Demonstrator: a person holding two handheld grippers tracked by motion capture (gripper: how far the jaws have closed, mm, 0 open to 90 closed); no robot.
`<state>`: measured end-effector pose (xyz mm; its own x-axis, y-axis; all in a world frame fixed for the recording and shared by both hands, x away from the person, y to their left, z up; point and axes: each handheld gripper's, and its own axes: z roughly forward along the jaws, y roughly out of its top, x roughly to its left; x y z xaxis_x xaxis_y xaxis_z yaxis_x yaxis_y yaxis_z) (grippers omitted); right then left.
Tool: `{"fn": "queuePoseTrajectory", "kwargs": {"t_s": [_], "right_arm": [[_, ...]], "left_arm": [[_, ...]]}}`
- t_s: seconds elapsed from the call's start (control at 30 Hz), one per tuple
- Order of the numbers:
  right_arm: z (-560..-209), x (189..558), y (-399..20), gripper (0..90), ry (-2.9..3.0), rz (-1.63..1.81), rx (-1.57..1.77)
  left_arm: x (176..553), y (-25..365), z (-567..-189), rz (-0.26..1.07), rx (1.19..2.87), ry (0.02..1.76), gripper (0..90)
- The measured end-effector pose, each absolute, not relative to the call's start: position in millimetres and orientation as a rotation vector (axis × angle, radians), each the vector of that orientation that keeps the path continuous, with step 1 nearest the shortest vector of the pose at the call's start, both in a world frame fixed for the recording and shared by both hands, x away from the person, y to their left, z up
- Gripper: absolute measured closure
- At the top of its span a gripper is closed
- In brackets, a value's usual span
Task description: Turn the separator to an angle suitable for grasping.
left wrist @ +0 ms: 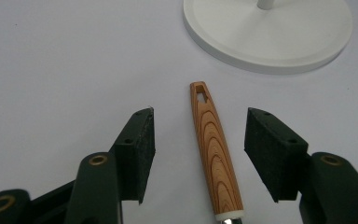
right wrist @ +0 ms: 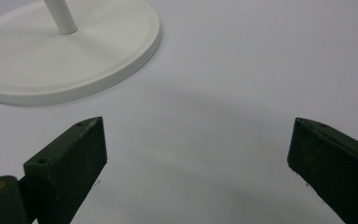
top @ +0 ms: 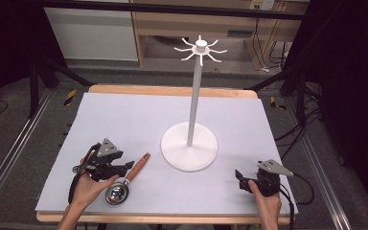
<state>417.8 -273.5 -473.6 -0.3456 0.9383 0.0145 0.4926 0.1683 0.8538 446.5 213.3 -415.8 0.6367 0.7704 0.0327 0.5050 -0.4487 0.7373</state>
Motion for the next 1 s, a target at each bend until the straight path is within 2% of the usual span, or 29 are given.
{"fn": "queuePoseTrajectory", "kwargs": {"t_s": [1.0], "right_arm": [[-474.4, 419.2, -273.5, 5.2, 1.936, 1.092, 1.352]], "left_arm": [[463.4, 184.4, -447.1, 0.367, 2.311, 1.058, 55.4]]}}
